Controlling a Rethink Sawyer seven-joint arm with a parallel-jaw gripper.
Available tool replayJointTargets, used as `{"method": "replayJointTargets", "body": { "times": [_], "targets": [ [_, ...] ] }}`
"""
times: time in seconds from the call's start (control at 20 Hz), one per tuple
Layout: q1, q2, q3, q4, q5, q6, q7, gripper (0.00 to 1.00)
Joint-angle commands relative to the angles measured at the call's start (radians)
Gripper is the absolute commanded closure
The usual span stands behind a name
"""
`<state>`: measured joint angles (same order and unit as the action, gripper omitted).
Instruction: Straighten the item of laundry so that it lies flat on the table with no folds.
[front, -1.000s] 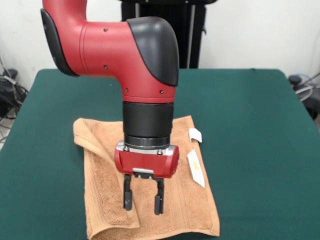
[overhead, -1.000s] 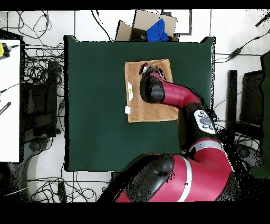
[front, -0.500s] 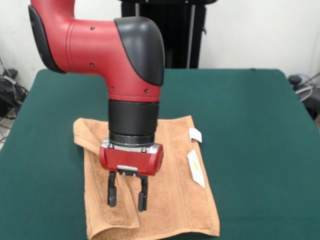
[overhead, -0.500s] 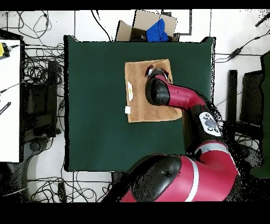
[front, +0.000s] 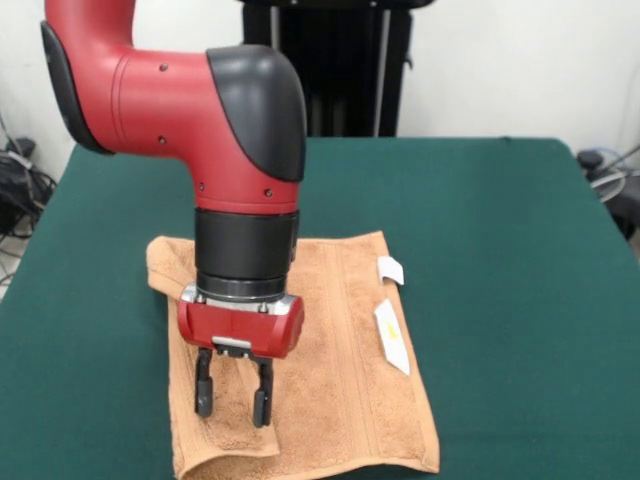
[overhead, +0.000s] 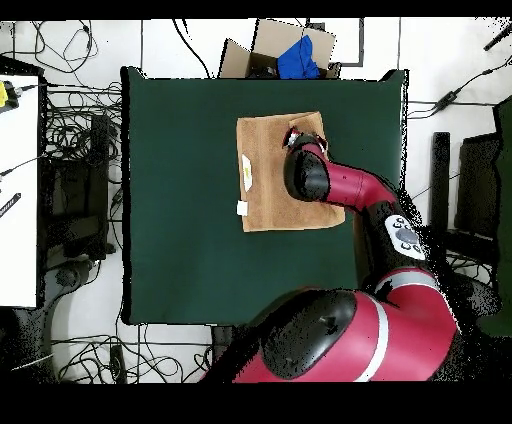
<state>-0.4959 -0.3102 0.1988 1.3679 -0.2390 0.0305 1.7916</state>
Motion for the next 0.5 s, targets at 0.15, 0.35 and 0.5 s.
{"method": "replayJointTargets", "body": {
  "times": [0.15,0.35,0.5],
  "targets": [
    [0.008,0.077,0.027,0.021,-0.073,0.046,0.026,0.00],
    [0.002,0.077,0.040,0.035,-0.074,0.035,0.030,0.00],
    [-0.013,0.058,0.061,0.064,-0.077,0.025,0.036,0.00]
  ]
}}
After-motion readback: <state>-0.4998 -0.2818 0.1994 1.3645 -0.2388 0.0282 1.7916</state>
